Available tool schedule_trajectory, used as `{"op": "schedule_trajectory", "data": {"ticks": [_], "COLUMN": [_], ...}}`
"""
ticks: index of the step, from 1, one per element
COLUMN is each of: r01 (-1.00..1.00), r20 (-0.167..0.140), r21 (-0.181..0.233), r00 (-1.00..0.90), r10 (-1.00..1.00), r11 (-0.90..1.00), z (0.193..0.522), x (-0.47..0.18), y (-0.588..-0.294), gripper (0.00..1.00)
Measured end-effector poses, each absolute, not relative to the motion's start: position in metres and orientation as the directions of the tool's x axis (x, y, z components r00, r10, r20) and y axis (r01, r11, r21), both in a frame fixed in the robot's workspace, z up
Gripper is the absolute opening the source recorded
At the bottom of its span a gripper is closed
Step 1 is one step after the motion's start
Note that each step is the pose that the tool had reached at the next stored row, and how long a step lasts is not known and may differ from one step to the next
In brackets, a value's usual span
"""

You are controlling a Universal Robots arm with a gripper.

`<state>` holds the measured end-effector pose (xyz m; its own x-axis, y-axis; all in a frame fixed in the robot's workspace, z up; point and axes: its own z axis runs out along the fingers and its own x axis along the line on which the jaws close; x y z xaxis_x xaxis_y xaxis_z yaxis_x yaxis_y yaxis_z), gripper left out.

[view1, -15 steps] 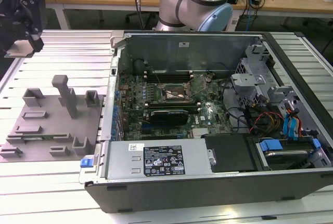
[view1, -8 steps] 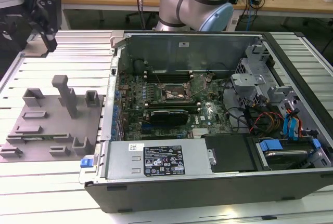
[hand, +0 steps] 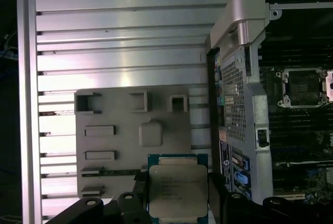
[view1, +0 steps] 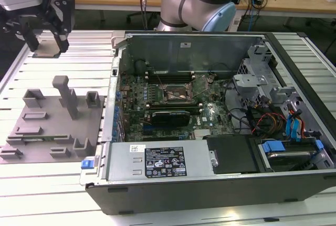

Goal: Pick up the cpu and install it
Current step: 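Pick up the cpu and move it towards the insertion slot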

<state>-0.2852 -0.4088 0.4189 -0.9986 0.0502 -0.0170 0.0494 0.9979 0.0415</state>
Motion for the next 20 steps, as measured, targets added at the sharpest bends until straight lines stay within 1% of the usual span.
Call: {"op": "schedule_trajectory", "data": {"ticks": [20], "r01": [0.049], "r20": [-0.017], "r21": [0.042], "r00": [-0.999], "r10": [0.050], "r11": [0.998], "z": [0.419], "x": [-0.217], "y": [-0.409], "gripper": [0.55]}}
